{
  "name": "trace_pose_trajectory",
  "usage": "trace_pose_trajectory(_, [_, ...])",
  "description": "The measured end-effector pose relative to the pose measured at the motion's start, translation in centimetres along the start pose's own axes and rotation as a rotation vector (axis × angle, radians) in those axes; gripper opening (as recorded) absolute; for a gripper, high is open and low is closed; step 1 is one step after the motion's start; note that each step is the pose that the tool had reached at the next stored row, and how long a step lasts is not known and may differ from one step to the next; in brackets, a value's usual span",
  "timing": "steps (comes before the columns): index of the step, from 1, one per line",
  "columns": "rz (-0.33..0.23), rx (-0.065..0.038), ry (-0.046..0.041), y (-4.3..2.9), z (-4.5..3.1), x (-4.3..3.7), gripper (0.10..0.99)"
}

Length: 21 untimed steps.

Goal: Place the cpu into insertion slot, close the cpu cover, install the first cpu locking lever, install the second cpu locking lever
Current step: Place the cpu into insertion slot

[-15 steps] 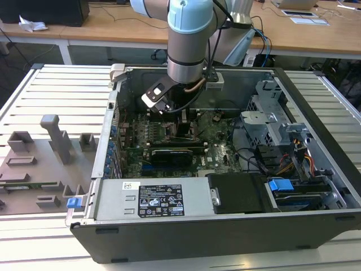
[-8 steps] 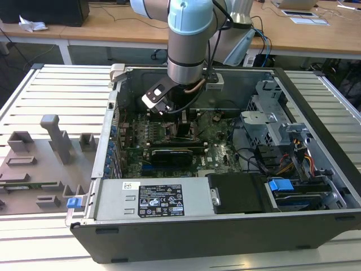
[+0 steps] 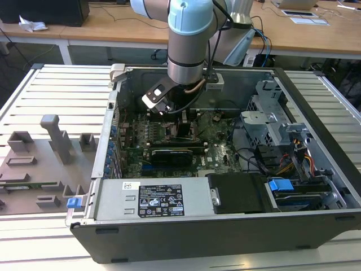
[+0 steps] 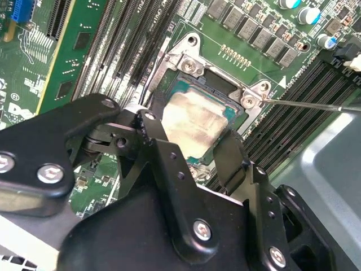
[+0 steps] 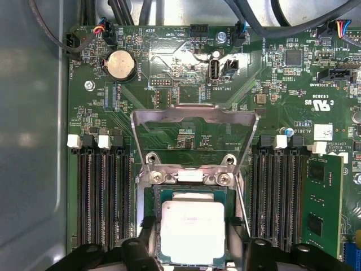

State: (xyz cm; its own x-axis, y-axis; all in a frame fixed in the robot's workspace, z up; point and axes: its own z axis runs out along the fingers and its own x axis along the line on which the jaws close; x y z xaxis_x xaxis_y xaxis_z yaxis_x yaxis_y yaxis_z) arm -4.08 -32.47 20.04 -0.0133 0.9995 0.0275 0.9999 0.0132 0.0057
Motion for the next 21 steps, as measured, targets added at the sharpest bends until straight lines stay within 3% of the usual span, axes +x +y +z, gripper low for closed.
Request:
trace_pose_trajectory(10, [-0.001, 0.0, -0.0012, 0.11, 0.02, 0.57, 0.62])
trace_pose_trajectory(21, [-0.001, 0.0, -0.003, 0.15, -0.03, 0.26, 0.62])
